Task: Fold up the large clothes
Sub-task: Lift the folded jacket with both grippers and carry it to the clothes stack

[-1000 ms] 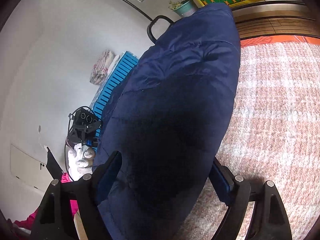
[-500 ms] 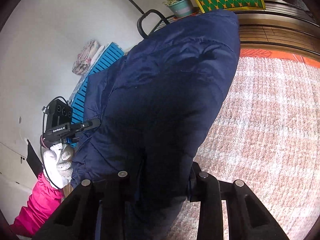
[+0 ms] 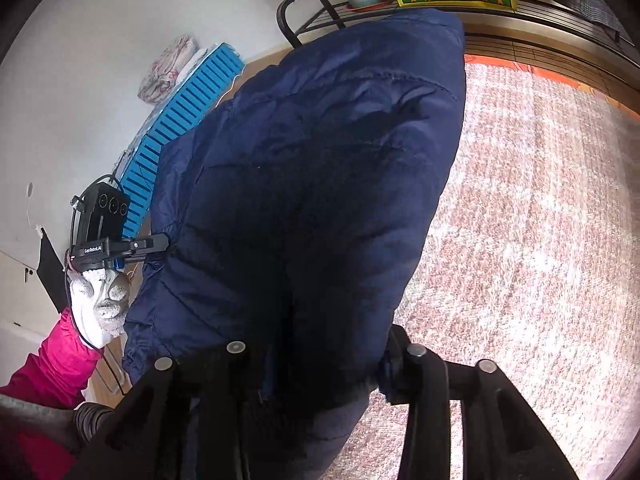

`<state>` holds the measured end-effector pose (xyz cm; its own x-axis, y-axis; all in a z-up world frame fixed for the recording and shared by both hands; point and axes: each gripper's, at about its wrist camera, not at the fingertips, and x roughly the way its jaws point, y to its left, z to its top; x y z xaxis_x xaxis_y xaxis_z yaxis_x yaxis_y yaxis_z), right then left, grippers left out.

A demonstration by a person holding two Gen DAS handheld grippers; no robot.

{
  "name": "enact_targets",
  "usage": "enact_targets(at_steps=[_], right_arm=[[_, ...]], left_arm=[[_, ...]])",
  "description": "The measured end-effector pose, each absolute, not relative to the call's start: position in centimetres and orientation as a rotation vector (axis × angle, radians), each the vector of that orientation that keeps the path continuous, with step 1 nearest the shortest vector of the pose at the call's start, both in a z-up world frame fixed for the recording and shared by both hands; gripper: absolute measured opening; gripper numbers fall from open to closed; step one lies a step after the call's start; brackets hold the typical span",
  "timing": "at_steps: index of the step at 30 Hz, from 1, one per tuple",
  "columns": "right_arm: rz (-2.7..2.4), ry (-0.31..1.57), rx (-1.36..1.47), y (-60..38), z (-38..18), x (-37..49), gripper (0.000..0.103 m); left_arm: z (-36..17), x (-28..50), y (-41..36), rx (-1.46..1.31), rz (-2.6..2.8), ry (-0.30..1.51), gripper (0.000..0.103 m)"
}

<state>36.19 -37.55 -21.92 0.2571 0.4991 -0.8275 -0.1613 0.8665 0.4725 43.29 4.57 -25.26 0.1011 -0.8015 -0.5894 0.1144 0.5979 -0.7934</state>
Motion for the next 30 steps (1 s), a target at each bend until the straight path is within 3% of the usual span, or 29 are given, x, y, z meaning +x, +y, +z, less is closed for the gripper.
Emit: enact_targets(at_steps=[2, 4, 9, 11, 14, 20, 30], right_arm=[[0.468, 1.238, 0.351, -38.1, -22.5, 36.0, 0.061], [0.479, 1.227, 0.393, -38.4, -23.0, 35.8, 0.064], [0.497, 1.170, 0.463, -38.8, -23.4, 35.8, 0.065], [0.484, 1.187, 0.410, -37.7, -23.2, 36.1, 0.054], [0.458, 1.208, 0.333, -36.4, -22.6, 36.0, 0.043], [0.374, 1.203, 0.174, -34.4, -19.8, 35.0, 0.027], [0.212, 1.152, -0.142, -30.8, -12.8, 29.8, 0.021]], left_arm=[[-25.9, 43.8, 5.0, -0.740, -0.783, 1.303, 0.069], [-26.4, 44.4, 5.0, -0.791, -0.793, 1.290, 0.070], [-26.0, 46.3, 2.9, -0.771, -0.796, 1.279, 0.068], [-25.2, 46.6, 2.1, -0.674, -0.757, 1.278, 0.045], [-24.0, 45.7, 1.4, -0.619, -0.727, 1.249, 0.032], [-20.2, 42.5, -1.2, -0.382, -0.657, 1.146, 0.023], [-16.1, 36.1, -6.0, -0.218, -0.704, 1.063, 0.020]])
